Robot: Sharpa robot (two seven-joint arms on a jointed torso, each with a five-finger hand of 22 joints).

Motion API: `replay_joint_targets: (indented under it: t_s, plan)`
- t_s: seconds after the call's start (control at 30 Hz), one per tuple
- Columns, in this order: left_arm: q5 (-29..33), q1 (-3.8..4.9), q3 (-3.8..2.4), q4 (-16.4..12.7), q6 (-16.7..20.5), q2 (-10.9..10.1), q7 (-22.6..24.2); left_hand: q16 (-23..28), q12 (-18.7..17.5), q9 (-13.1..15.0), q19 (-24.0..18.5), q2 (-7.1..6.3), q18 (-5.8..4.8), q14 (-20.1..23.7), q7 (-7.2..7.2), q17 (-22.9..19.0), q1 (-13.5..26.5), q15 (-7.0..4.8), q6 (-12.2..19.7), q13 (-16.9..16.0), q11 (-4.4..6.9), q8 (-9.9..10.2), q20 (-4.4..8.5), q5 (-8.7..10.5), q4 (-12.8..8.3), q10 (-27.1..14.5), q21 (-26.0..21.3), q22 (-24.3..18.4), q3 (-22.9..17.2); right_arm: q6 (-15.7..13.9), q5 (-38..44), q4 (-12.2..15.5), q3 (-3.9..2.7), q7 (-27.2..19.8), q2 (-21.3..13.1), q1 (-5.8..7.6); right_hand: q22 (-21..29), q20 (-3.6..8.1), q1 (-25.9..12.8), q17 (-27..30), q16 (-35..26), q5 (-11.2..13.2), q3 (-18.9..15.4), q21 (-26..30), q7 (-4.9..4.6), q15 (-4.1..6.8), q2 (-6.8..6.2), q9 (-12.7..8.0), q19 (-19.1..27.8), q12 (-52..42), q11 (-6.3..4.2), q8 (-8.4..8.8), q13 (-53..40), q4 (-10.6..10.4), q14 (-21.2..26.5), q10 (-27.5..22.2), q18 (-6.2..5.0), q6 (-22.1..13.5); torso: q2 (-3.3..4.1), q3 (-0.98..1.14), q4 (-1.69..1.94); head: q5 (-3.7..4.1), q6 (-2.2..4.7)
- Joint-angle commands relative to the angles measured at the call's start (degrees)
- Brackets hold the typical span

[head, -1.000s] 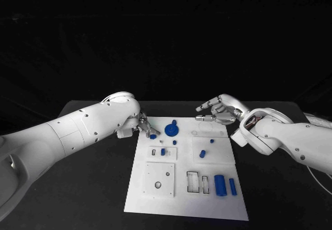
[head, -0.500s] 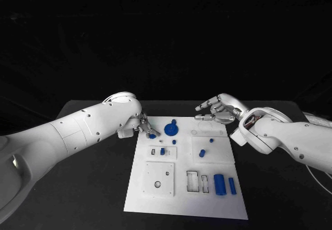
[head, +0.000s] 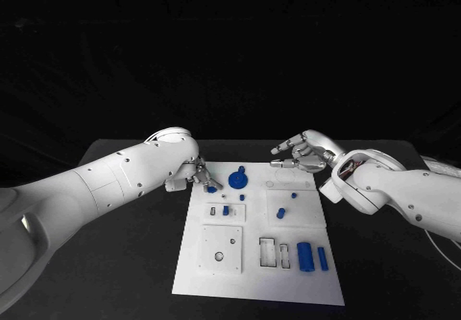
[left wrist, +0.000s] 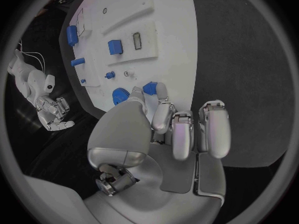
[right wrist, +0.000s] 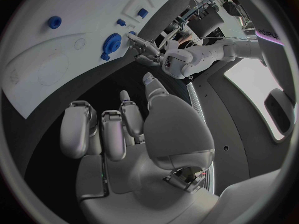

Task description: Assemble the parts on the task board

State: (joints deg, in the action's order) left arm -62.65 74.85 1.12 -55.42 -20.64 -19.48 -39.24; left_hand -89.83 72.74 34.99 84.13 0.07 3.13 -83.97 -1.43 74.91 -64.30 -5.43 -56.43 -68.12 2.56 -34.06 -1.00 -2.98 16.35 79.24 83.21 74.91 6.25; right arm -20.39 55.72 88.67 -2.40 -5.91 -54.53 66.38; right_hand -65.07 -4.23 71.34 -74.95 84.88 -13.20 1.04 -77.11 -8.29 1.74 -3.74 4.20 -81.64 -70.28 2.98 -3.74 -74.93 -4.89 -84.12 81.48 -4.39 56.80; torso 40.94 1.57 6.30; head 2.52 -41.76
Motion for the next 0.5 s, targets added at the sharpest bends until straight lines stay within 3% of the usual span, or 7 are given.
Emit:
replay_joint_targets:
  t_s: [0.03, 0.5]
  plan:
    - [-0.69, -0.24, 0.04, 0.28, -1.17, 0.44, -0.97, -0.17, 0.26, 0.12, 3.16, 0.34, -1.11, -6.03, 0.14, 15.09, -0.29, -0.32, -0.56, -0.26, 0.0, -0.33, 0.47, 0.13, 0.09, 0.56, 0.34, 6.71, 0.38, 0.91, 0.13, 0.04, 0.0, -0.37, 0.06, -0.04, 0.02, -0.11, -0.05, -6.27, -0.38, -0.35, -0.47, 0.3, 0.24, -0.3, 0.52, 0.08, 0.31, 0.02, 0.04, -0.21, -4.46, -0.02, -3.85, -0.34, -0.41, -0.07, 0.04, 0.0, -0.02, 0.17, 0.07]
    - [-1.19, -0.72, 0.04, 1.24, -1.12, 1.53, -2.24, -0.17, 0.89, 0.29, 3.39, 0.57, -1.27, -6.03, 0.29, 15.09, -0.27, -0.38, -0.91, -1.03, 0.12, -0.61, 0.51, 0.13, 0.15, 1.09, 0.85, 7.37, 0.54, 1.06, 0.13, 0.11, 0.0, -0.36, 0.04, -0.04, 0.02, -0.11, -0.05, -6.27, -0.38, -0.35, -0.47, 0.3, 0.24, -0.3, 0.52, 0.08, 0.31, 0.02, 0.04, -0.21, -4.46, -0.02, -3.85, -0.34, -0.41, -0.07, -0.01, 0.04, 0.01, 0.32, -0.1]
